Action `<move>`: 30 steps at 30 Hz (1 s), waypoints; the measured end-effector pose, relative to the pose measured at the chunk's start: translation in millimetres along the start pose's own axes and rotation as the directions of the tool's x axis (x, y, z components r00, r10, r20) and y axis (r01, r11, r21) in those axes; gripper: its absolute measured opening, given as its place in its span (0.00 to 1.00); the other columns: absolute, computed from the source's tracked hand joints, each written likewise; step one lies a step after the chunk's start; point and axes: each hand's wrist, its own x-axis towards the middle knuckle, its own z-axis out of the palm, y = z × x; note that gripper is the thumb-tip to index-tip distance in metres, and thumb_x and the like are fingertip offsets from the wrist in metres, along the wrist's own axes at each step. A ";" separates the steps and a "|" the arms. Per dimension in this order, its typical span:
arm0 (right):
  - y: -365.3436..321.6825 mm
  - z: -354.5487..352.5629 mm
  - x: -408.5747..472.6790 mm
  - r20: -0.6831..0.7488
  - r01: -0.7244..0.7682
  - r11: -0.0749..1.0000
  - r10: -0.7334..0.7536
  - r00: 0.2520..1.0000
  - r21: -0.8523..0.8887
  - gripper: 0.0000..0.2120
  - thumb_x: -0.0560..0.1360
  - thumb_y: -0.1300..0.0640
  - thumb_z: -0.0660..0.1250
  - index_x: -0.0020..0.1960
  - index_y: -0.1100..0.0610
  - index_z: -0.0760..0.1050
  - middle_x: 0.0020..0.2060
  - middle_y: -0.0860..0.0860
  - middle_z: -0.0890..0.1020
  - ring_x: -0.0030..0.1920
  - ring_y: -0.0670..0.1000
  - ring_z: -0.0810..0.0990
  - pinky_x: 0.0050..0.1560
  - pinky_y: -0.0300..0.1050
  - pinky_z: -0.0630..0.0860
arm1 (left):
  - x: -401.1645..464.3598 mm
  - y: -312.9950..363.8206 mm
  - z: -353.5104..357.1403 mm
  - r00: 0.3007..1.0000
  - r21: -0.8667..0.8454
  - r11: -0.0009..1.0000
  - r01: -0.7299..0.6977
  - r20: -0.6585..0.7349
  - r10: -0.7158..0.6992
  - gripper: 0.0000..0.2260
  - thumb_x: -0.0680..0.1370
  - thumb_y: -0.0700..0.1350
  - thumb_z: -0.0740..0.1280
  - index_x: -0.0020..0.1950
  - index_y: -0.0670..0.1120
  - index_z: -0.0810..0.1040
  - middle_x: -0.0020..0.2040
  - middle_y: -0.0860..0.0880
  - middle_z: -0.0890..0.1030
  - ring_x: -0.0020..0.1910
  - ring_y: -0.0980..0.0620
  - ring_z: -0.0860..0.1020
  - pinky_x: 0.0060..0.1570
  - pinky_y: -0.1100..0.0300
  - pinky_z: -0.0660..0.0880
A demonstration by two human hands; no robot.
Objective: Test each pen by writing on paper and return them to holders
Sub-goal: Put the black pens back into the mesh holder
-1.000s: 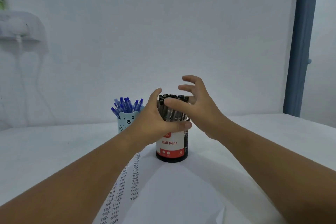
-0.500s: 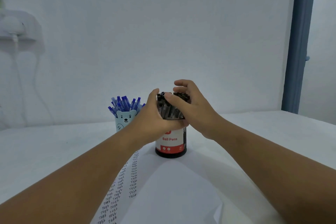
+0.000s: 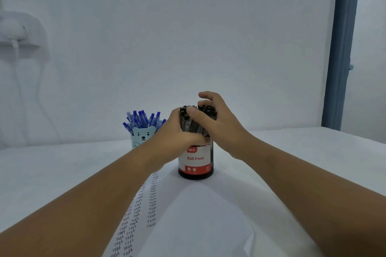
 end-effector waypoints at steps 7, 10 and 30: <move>0.5 3.0 1.2 -0.104 0.086 0.989 -0.099 0.990 -0.119 0.18 0.85 0.46 0.53 0.66 0.51 0.77 0.61 0.44 0.80 0.61 0.40 0.77 0.64 0.43 0.74 | -2.8 1.7 -0.9 0.994 -0.167 0.985 -0.044 -0.107 0.027 0.19 0.86 0.53 0.54 0.77 0.61 0.60 0.66 0.56 0.75 0.62 0.61 0.74 0.59 0.62 0.73; -0.4 5.5 1.0 -0.099 0.069 0.990 -0.081 0.992 -0.122 0.18 0.86 0.47 0.52 0.67 0.50 0.76 0.62 0.44 0.79 0.63 0.44 0.77 0.67 0.48 0.74 | -2.9 1.3 6.9 0.981 -0.031 0.997 -0.076 -0.180 0.069 0.19 0.86 0.56 0.51 0.77 0.60 0.62 0.61 0.58 0.76 0.52 0.68 0.74 0.43 0.73 0.69; 28.3 -39.4 -4.6 0.229 -0.161 0.976 0.191 0.955 -0.145 0.34 0.61 0.51 0.85 0.65 0.50 0.77 0.54 0.51 0.85 0.51 0.54 0.86 0.57 0.59 0.82 | -7.1 -10.9 -37.6 0.994 0.305 0.951 0.046 0.080 -0.074 0.38 0.65 0.51 0.84 0.71 0.57 0.71 0.57 0.54 0.85 0.59 0.57 0.82 0.66 0.51 0.75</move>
